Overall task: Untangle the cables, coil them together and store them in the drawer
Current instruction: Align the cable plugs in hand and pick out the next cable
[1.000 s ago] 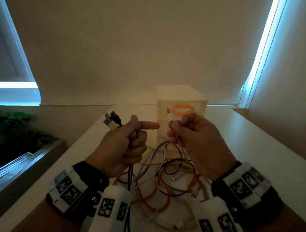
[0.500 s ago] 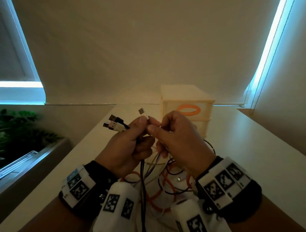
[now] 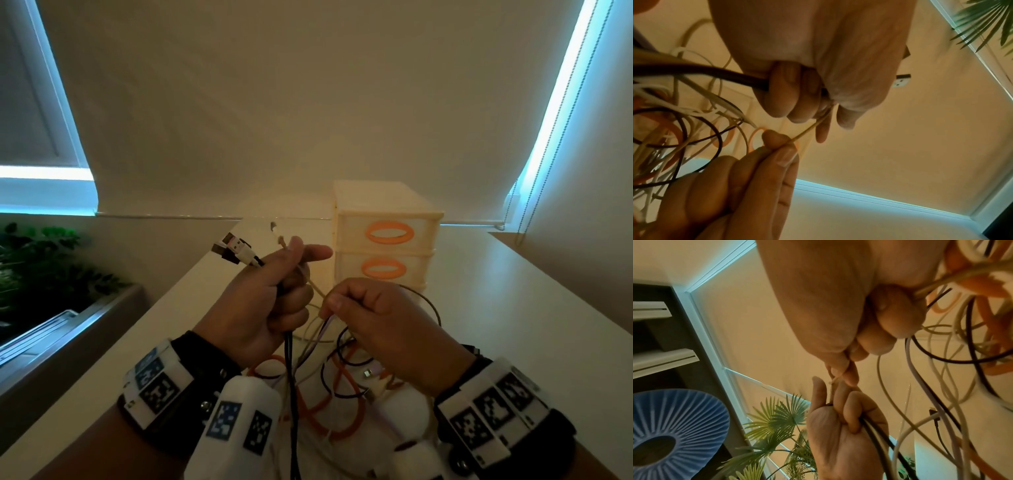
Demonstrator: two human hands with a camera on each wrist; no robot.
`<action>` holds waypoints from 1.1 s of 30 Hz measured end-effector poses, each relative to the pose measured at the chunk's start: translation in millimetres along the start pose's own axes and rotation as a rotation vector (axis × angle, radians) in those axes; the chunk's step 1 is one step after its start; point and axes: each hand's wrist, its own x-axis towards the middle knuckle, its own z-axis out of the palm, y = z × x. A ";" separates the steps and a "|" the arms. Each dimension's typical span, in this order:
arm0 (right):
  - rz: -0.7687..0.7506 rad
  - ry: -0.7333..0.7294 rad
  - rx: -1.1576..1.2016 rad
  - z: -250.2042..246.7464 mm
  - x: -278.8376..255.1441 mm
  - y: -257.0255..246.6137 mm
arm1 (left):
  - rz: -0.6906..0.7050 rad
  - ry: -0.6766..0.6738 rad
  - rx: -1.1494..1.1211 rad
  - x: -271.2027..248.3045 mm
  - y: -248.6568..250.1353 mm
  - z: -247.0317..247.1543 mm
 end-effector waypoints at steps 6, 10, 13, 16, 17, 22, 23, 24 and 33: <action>-0.045 -0.026 -0.045 5.4 -0.5 6.1 | -0.045 0.087 -0.037 2.6 -0.6 -5.6; 0.024 -0.145 0.037 4.9 -2.1 8.5 | 0.018 0.127 -0.142 5.5 -2.3 -5.2; 0.076 -0.182 0.132 0.1 -2.7 10.8 | 0.058 0.059 -0.352 6.5 1.7 -3.8; 0.121 -0.226 0.171 -5.9 -2.8 12.5 | 0.095 0.057 -0.492 2.6 7.2 1.7; 0.123 -0.237 0.158 -8.5 -3.0 13.4 | 0.095 0.079 -0.521 0.5 9.6 2.8; 0.175 -0.214 0.105 -29.2 -1.9 18.7 | 0.058 0.073 -0.612 -3.1 26.4 -16.6; 0.182 -0.215 0.095 -33.3 -1.6 19.7 | 0.048 0.020 -0.645 -2.6 30.5 -25.2; 0.183 -0.208 0.081 -36.7 -1.2 20.4 | 0.038 -0.074 -0.675 -2.0 34.1 -33.1; 0.084 0.256 -0.059 -33.0 6.9 22.6 | -0.229 -0.391 -0.262 -5.0 15.3 -13.9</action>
